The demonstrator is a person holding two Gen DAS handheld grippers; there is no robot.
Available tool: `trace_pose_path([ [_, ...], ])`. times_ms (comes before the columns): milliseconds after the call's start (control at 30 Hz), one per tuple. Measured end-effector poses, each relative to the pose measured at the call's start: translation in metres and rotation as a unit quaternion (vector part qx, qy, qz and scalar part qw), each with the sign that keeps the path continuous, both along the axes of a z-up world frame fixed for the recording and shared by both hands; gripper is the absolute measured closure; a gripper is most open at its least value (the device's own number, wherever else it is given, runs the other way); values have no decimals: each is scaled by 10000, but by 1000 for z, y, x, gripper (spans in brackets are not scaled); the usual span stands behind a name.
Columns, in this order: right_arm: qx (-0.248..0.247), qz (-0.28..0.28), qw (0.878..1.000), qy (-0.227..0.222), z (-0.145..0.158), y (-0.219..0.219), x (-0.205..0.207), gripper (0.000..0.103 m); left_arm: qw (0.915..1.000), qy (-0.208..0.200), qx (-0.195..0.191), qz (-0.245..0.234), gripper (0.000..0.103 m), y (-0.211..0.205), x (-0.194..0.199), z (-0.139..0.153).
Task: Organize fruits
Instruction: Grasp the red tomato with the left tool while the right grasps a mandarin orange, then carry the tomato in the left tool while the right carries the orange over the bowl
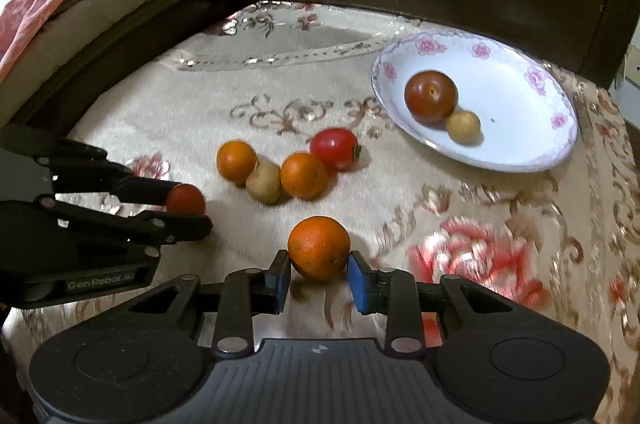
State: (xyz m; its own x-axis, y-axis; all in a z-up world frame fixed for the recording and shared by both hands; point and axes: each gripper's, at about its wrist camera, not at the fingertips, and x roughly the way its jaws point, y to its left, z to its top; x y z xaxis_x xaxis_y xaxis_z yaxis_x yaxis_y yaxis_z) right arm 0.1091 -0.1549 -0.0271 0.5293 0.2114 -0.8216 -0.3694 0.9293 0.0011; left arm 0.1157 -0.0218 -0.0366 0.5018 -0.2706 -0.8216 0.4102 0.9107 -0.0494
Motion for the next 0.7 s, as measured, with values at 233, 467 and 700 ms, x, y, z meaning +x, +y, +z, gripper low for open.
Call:
trace_pose_path([
  [233, -160, -92, 9998, 28, 0, -11, -21, 78, 9996, -13, 59, -279, 66, -18, -10, -3],
  [467, -120, -77, 9999, -7, 1, -10, -17, 76, 9994, -34, 32, -341, 63, -16, -11, -3],
  [700, -78, -7, 10000, -12, -1, -8, -11, 71, 9995, -23, 44, -322, 59, -15, -9, -4],
])
